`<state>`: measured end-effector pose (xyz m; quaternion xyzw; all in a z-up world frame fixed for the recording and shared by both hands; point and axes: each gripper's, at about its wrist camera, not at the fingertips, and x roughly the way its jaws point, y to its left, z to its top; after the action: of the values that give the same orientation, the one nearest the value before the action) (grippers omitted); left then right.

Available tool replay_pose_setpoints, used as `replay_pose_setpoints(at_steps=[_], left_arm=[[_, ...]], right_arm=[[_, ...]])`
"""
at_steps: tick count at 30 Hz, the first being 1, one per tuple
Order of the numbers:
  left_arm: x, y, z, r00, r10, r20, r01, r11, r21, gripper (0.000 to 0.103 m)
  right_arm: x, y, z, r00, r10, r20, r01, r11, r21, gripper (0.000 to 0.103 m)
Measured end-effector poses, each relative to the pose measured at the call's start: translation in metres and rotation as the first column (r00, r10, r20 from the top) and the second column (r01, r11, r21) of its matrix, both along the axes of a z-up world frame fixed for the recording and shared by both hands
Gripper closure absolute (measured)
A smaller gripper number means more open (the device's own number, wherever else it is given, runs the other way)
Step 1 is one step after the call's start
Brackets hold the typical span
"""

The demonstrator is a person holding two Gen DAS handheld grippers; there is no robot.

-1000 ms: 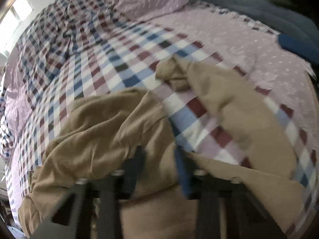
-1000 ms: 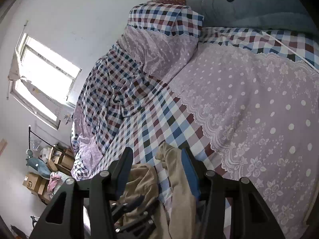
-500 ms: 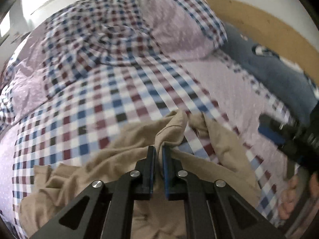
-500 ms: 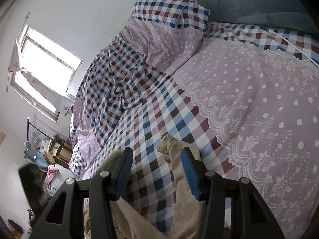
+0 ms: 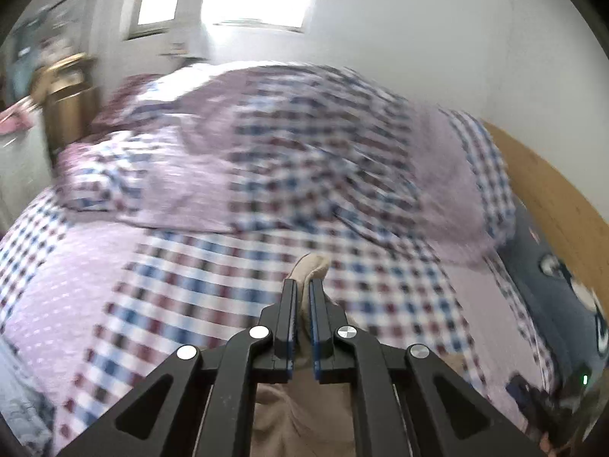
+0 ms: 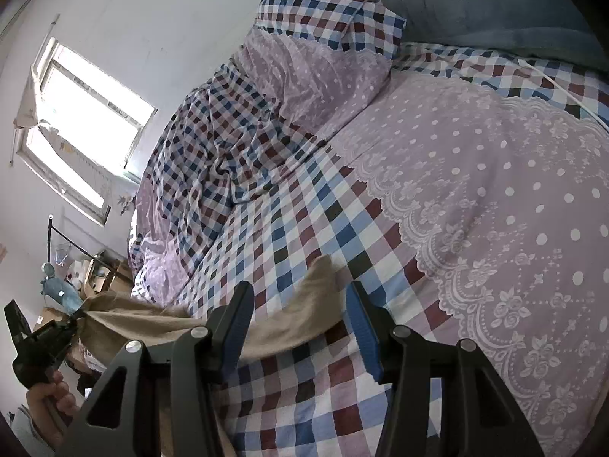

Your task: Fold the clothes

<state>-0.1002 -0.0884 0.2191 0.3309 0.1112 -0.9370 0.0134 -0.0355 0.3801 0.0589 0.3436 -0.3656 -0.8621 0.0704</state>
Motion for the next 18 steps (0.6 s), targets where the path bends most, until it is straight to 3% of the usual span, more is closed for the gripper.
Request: replay_pose_setpoints(at_steps=[4,9,11,14,16,17,18], left_arm=[[0.007,-0.079,0.017,0.987,0.157,-0.024,-0.157,0.988,0.013,0.098],[0.024,-0.161,0.035,0.946,0.315,-0.075,-0.315,0.949,0.02,0.099],[0.033,-0.193,0.043,0.914,0.386,-0.123,-0.39,0.921,-0.01,0.103],[0.044,-0.241,0.044,0.855,0.504,-0.122,-0.512,0.857,-0.051,0.103],[0.047,-0.272,0.027,0.81,0.582,-0.066,-0.584,0.795,-0.161,0.103],[0.048,-0.283,0.015,0.798,0.603,-0.026,-0.594,0.778,-0.206,0.103],[0.051,-0.29,0.0,0.811,0.585,0.028,-0.57,0.799,-0.192,0.102]], right_arm=[[-0.001,-0.003,0.0,1.0,0.01,0.001,-0.01,1.0,0.01,0.048],[-0.003,-0.011,0.0,1.0,0.031,0.004,-0.031,0.999,0.043,0.048],[-0.004,-0.013,-0.002,0.999,0.038,0.01,-0.039,0.998,0.053,0.048],[-0.006,-0.018,-0.004,0.998,0.054,0.019,-0.055,0.996,0.067,0.048],[-0.008,-0.022,-0.005,0.997,0.067,0.025,-0.068,0.994,0.081,0.048],[-0.009,-0.024,-0.006,0.997,0.073,0.028,-0.075,0.993,0.087,0.048],[-0.009,-0.027,-0.007,0.996,0.079,0.032,-0.082,0.992,0.096,0.048]])
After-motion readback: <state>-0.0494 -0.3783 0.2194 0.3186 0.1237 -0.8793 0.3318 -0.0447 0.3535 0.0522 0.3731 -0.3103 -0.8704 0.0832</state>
